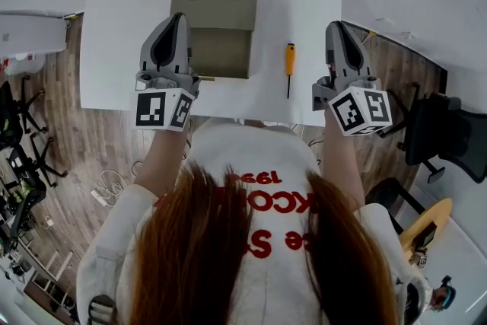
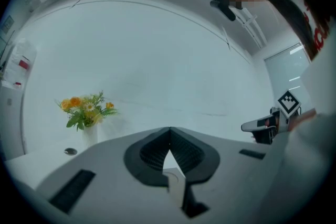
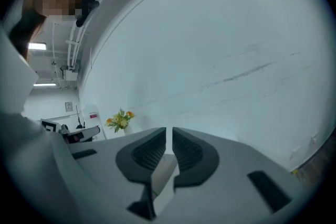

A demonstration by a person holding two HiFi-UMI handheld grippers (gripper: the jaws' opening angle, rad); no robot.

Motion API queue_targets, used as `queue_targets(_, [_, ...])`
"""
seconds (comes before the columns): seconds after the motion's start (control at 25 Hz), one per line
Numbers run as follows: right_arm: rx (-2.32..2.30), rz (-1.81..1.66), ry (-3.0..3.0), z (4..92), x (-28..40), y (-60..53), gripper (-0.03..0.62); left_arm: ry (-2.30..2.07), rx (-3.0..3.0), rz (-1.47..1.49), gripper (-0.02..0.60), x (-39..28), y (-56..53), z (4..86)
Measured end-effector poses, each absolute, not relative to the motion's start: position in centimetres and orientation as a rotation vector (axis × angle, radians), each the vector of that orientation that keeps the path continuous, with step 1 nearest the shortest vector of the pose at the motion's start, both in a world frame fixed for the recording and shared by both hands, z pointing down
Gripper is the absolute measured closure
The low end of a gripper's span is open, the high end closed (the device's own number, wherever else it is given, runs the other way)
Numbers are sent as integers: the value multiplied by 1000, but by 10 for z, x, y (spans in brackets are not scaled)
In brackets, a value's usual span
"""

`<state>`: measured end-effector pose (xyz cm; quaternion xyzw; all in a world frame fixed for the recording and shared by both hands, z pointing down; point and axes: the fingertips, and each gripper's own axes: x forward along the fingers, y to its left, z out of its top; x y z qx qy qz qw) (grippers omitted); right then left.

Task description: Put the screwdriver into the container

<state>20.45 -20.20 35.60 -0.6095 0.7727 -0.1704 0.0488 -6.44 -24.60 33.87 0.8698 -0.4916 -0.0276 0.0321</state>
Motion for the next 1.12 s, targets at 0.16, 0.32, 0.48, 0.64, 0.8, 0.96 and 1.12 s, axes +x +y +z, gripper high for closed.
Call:
queue_targets(0.16, [-1916,-687,2419,413,196,-200,526,-1490,2674,-65,575,-56,-246,352])
queue_targets(0.32, [-1998,-831,2482,474,191,-194,526,-1478,2665,-39,575,-54,-247,364])
queue_targets(0.48, [-2043,-1036,2545,535,180,-182,489,-1468,2647,6,575,-55,-246,379])
queue_targets(0.64, [-2088,-1174,2595,577,170,-170,446,-1462,2632,47,575,-56,-243,391])
queue_targets(0.8, [-2162,-1259,2631,602,168,-163,427,-1459,2620,79,575,-57,-242,398])
queue_targets(0.96, [-2170,-1287,2617,608,169,-162,454,-1478,2604,89,575,-62,-242,402])
queue_targets(1.12, [-2134,-1199,2600,590,169,-167,469,-1492,2606,77,575,-65,-242,398])
